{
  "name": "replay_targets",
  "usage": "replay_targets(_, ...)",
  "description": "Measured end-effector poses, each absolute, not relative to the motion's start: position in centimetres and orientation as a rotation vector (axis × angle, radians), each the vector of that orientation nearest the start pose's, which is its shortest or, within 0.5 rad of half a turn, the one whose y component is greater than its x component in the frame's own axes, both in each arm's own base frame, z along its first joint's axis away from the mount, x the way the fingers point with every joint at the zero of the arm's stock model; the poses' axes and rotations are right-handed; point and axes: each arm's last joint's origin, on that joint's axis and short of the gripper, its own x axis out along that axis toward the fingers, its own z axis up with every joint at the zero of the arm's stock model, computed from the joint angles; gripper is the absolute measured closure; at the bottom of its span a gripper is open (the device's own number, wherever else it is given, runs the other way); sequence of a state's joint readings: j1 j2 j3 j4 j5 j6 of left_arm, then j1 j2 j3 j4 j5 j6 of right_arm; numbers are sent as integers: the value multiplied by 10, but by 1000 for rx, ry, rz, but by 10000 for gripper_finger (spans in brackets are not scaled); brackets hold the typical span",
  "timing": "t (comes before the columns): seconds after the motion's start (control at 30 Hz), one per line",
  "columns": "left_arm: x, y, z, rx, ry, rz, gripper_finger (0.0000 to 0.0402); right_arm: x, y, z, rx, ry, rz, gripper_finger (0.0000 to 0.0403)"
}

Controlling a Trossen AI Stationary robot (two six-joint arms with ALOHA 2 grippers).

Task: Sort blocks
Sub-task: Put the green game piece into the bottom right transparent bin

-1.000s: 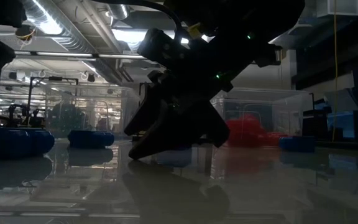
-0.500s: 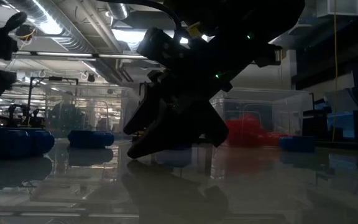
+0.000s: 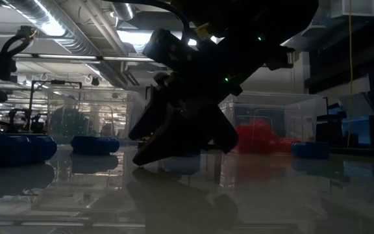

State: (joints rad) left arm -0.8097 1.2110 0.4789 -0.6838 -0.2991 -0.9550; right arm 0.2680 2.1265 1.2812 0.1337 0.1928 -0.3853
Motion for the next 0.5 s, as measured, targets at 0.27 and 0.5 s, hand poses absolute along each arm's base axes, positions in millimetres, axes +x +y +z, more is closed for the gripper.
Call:
replay_targets(0.27, 119, -112, 137, -130, 1224, 237, 215, 425, 111, 121, -543, 673, 210, 88)
replay_targets(0.5, 122, -115, 140, -152, 1200, 233, 230, 427, 111, 126, -509, 645, 194, 88)
